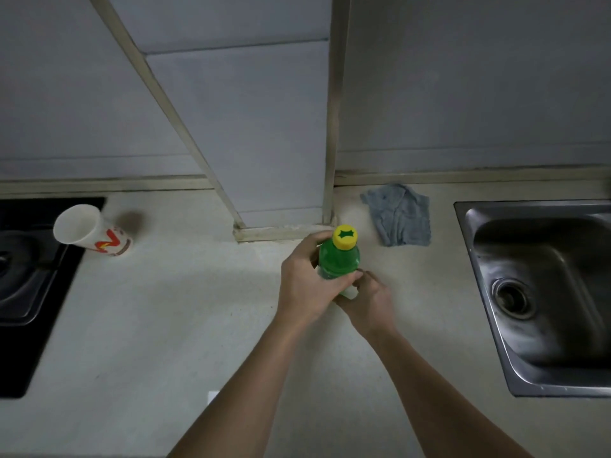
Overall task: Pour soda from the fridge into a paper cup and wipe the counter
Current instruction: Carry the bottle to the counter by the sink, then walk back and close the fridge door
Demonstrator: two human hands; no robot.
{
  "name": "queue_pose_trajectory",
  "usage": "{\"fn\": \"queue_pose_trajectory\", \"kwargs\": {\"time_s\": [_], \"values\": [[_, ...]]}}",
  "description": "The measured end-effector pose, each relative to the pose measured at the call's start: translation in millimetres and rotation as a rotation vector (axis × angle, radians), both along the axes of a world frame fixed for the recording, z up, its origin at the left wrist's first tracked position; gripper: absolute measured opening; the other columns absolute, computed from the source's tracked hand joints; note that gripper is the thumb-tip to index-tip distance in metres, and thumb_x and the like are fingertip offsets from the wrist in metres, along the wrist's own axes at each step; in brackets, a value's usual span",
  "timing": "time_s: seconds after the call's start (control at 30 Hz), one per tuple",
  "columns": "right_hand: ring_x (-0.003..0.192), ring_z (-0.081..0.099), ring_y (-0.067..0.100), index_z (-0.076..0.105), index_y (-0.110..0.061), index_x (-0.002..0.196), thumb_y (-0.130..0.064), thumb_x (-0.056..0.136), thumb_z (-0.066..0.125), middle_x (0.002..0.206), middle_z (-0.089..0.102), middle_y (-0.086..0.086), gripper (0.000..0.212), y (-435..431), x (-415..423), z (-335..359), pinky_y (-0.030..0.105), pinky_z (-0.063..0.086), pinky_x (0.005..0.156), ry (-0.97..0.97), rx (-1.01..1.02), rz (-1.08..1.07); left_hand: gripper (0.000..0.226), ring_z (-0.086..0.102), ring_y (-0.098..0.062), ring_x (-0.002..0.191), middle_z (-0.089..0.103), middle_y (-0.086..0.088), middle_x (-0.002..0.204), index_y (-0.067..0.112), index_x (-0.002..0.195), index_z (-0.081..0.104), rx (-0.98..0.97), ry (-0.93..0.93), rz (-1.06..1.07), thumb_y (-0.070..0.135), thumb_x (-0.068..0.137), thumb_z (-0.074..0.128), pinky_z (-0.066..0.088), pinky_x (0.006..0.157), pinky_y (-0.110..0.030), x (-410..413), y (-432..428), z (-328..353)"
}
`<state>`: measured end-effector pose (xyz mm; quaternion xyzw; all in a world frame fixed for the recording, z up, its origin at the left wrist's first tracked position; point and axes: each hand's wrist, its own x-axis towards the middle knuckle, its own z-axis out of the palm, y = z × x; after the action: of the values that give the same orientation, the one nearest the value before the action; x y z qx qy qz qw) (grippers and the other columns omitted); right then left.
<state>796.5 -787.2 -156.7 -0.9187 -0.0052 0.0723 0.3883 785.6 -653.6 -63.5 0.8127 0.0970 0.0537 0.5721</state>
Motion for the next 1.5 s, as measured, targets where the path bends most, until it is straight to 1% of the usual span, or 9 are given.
{"fn": "queue_pose_trajectory", "kwargs": {"time_s": [0.17, 0.37, 0.6, 0.73, 0.83, 0.9, 1.17, 1.27, 1.5], "values": [[0.073, 0.058, 0.021, 0.069, -0.009, 0.102, -0.031, 0.069, 0.087, 0.088, 0.065, 0.008, 0.044, -3, -2, -10, 0.026, 0.04, 0.061, -0.021, -0.02, 0.007, 0.066, 0.059, 0.011, 0.1, 0.067, 0.023, 0.104, 0.035, 0.112, 0.064, -0.013, 0.021, -0.009, 0.017, 0.057, 0.096, 0.048, 0.084, -0.01, -5, -4, -12], [0.072, 0.058, 0.017, 0.069, -0.009, 0.105, -0.03, 0.069, 0.087, 0.089, 0.067, 0.006, 0.045, -4, -8, -10, 0.024, 0.043, 0.063, -0.086, -0.024, 0.006, 0.069, 0.057, 0.013, 0.105, 0.061, 0.039, 0.106, 0.045, 0.112, 0.058, 0.013, 0.017, -0.015, 0.021, 0.059, 0.096, 0.047, 0.085, -0.007, -5, -2, -15], [0.077, 0.06, 0.022, 0.068, -0.008, 0.107, -0.029, 0.073, 0.084, 0.093, 0.067, 0.008, 0.043, -2, -8, -4, 0.03, 0.048, 0.065, -0.027, -0.051, 0.03, 0.071, 0.054, 0.012, 0.11, 0.061, 0.029, 0.114, 0.045, 0.12, 0.053, 0.038, 0.047, -0.075, 0.022, 0.065, 0.092, 0.045, 0.09, -0.008, -8, 2, -18], [0.096, 0.063, 0.027, 0.065, -0.009, 0.12, -0.027, 0.081, 0.077, 0.109, 0.066, 0.009, 0.045, -8, -1, 12, 0.029, 0.048, 0.077, 0.005, -0.162, 0.088, 0.088, 0.044, 0.009, 0.119, 0.05, 0.022, 0.133, 0.038, 0.14, 0.042, 0.206, 0.112, -0.172, 0.034, 0.065, 0.09, 0.03, 0.096, -0.002, -9, 12, -11], [0.117, 0.055, 0.023, 0.051, -0.013, 0.139, -0.025, 0.09, 0.067, 0.13, 0.058, 0.007, 0.053, -18, 8, 37, 0.03, 0.045, 0.097, -0.008, -0.303, 0.149, 0.089, 0.035, -0.014, 0.139, 0.04, 0.005, 0.152, 0.031, 0.152, 0.029, 0.52, 0.185, -0.251, 0.036, 0.078, 0.079, 0.035, 0.111, -0.025, -13, 31, 0], [0.121, 0.052, 0.025, 0.048, -0.015, 0.141, -0.024, 0.093, 0.062, 0.134, 0.055, 0.007, 0.051, -23, 14, 60, 0.033, 0.043, 0.099, -0.033, -0.355, 0.166, 0.083, 0.034, -0.02, 0.142, 0.038, -0.001, 0.155, 0.027, 0.154, 0.027, 0.702, 0.195, -0.264, 0.034, 0.085, 0.072, 0.036, 0.114, -0.034, -13, 46, 11], [0.109, 0.058, 0.027, 0.06, -0.015, 0.124, -0.019, 0.088, 0.056, 0.121, 0.063, 0.006, 0.037, -38, 41, 164, 0.037, 0.05, 0.085, -0.31, -0.476, 0.139, 0.056, 0.058, -0.026, 0.118, 0.063, -0.001, 0.13, 0.019, 0.136, 0.057, 1.003, -0.13, -0.194, 0.028, 0.082, 0.069, 0.051, 0.094, -0.037, 19, 74, 88], [0.101, 0.061, 0.033, 0.065, -0.011, 0.118, -0.017, 0.084, 0.061, 0.113, 0.066, 0.01, 0.035, -39, 46, 200, 0.04, 0.05, 0.084, -0.415, -0.484, 0.117, 0.05, 0.064, -0.026, 0.105, 0.069, -0.002, 0.118, 0.017, 0.125, 0.064, 1.062, -0.228, -0.153, 0.027, 0.077, 0.071, 0.056, 0.085, -0.038, 29, 77, 115], [0.109, 0.058, 0.024, 0.059, -0.02, 0.128, -0.026, 0.091, 0.056, 0.122, 0.062, 0.002, 0.037, -14, 40, 248, 0.038, 0.046, 0.094, -0.505, -0.453, 0.062, 0.044, 0.064, -0.023, 0.097, 0.07, 0.002, 0.111, 0.021, 0.12, 0.066, 1.187, -0.301, -0.154, 0.035, 0.078, 0.062, 0.054, 0.079, -0.039, 28, 81, 151]]}}
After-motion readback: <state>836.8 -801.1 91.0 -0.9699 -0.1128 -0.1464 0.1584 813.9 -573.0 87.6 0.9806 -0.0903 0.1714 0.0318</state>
